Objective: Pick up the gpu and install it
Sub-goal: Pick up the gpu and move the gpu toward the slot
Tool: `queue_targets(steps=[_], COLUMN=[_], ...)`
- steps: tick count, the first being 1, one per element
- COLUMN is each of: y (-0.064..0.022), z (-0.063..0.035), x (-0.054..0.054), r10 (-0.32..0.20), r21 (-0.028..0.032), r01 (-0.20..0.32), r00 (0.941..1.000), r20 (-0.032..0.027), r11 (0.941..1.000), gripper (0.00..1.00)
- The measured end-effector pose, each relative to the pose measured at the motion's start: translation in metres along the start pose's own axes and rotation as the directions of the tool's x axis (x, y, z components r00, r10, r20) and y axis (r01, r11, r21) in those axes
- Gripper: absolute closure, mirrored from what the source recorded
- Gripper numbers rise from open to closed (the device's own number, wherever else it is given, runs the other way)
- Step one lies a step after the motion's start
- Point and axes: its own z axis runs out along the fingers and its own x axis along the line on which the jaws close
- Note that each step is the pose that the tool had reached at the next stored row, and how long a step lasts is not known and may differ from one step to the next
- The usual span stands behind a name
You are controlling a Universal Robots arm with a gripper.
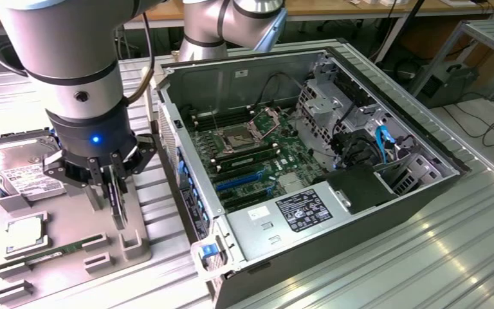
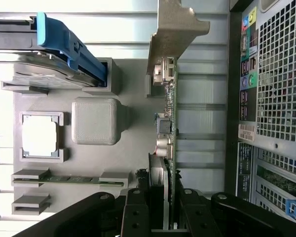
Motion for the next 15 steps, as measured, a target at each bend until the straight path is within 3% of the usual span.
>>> queue_targets(steps=[15], y=[0.0002], z=[-0.0109], x=[0.0], r10=[0.0], r21=[0.001], r01=[0.0], r00=[1.0], r20=[0.0001], r11=[1.0], gripper=[0.72])
